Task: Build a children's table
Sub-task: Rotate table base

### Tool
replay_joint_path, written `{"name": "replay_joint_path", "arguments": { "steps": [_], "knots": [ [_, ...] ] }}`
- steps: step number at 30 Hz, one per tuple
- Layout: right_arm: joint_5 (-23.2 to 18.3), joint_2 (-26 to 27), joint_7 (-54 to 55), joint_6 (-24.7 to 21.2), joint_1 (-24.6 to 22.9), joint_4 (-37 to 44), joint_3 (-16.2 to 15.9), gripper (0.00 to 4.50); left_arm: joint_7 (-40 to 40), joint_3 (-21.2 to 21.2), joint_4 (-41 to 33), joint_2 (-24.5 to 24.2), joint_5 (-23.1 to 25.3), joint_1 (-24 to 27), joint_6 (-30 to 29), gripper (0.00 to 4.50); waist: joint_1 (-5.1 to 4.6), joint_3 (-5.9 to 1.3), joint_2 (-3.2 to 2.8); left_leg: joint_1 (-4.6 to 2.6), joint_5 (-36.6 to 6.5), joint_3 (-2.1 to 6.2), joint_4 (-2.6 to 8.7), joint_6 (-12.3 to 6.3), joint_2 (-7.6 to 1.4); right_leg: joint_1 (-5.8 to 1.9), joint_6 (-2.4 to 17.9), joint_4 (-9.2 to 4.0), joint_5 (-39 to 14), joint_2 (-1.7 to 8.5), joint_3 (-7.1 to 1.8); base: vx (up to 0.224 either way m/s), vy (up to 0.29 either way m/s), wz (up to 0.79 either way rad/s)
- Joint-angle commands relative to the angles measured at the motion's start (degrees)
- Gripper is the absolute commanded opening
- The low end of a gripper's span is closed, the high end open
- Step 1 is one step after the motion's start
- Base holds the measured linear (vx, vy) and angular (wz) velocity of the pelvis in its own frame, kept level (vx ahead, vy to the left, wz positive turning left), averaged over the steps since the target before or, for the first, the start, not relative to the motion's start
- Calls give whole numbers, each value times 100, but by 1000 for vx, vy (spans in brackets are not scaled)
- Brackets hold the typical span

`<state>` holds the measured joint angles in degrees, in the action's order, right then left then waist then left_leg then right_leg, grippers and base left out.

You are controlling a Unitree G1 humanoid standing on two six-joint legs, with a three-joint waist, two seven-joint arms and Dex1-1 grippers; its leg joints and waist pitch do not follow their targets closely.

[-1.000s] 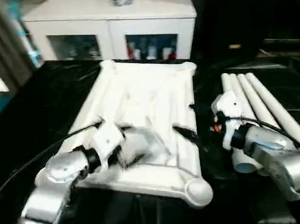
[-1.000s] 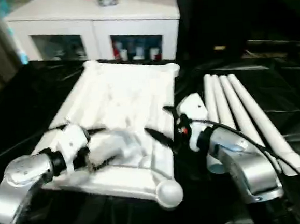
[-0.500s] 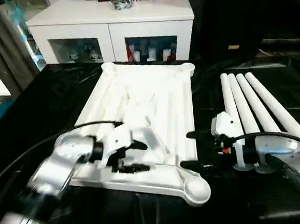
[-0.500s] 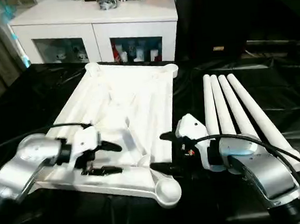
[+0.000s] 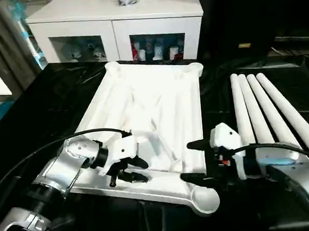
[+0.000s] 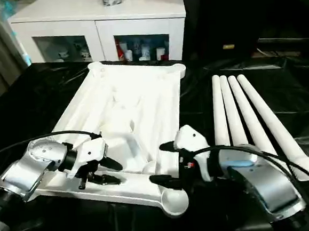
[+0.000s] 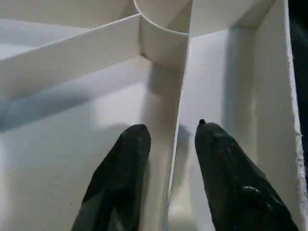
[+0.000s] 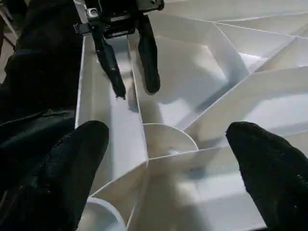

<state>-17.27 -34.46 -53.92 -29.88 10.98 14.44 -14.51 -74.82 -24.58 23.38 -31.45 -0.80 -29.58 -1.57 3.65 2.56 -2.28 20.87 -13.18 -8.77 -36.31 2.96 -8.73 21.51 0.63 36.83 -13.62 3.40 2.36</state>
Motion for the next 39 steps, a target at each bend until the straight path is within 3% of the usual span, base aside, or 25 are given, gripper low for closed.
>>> {"name": "replay_joint_path", "arguments": {
  "steps": [1, 7, 13, 14, 15, 19, 26, 29, 32, 38, 39],
  "knots": [
    [24, -7, 16, -69, -7, 138, -74, 450, 180, 58, 56, 34, 149, -87, 212, 159, 23, -302, -2, -32, -654, 151, 516, -317, -452, -276, 1618, -412, 101, 545, -306, 0, 0, 0],
    [72, -7, 30, -50, 0, 116, -119, 450, 358, 21, 1, 47, 279, -72, 433, 109, 31, -300, 0, -31, -619, 145, 521, -297, -457, -267, 1552, -417, 40, 555, -311, 0, 0, 0],
    [119, 13, 74, -24, -12, 105, -158, 450, 682, -144, -271, -70, 725, 132, 813, 67, 31, -281, -12, -32, -822, 149, 546, -223, -472, -257, 1489, -440, -193, 552, -317, 0, 0, 0],
    [120, 17, 97, -20, -21, 110, -168, 450, 784, -181, -323, -114, 839, 187, 894, 57, 32, -283, -40, -31, -840, 153, 547, -203, -468, -253, 1479, -442, -219, 550, -316, 0, 0, 0],
    [118, 22, 113, -21, -26, 114, -169, 450, 885, -182, -354, -129, 907, 225, 950, 48, 23, -280, -21, -23, -852, 153, 549, -191, -468, -261, 1465, -447, -207, 551, -320, 0, 0, 0],
    [120, 39, 140, -16, -49, 127, -178, 450, 1242, -84, -439, -81, 1028, 290, 1091, 25, 31, -271, -12, -21, -862, 147, 548, -190, -461, -254, 1458, -454, -314, 553, -323, 0, 0, 0],
    [178, 63, 177, 25, -38, 82, -206, 450, 2102, 51, -653, -162, 1683, 197, 1416, 1, 31, -268, -12, 1, -724, 151, 538, -241, -449, -247, 1355, -464, -470, 543, -320, 0, 0, 0],
    [212, 79, 188, 58, -28, 55, -230, 450, 2260, 165, -821, -209, 1807, 166, 1344, 1, 35, -285, -3, 9, -584, 144, 525, -270, -435, -254, 1316, -465, -406, 545, -321, 0, 0, 0],
    [216, 93, 190, 60, -14, 47, -226, 450, 2370, 186, -915, -257, 1924, 168, 1294, 1, 46, -317, -9, 26, -272, 135, 498, -380, -425, -252, 1385, -404, 239, 521, -313, 0, 0, 0],
    [237, 118, 203, 74, -8, 25, -224, 450, 2401, 329, -1218, -230, 1875, 337, 755, 1, 30, -319, -24, 35, -284, 145, 501, -443, -436, -258, 1531, -369, 551, 520, -284, 0, 0, 0],
    [245, 125, 201, 79, -8, 19, -221, 450, 2372, 383, -1387, -173, 1798, 441, 442, 1, 26, -320, -34, 28, -297, 144, 502, -449, -440, -259, 1555, -368, 576, 525, -284, 0, 0, 0]
  ]
}}
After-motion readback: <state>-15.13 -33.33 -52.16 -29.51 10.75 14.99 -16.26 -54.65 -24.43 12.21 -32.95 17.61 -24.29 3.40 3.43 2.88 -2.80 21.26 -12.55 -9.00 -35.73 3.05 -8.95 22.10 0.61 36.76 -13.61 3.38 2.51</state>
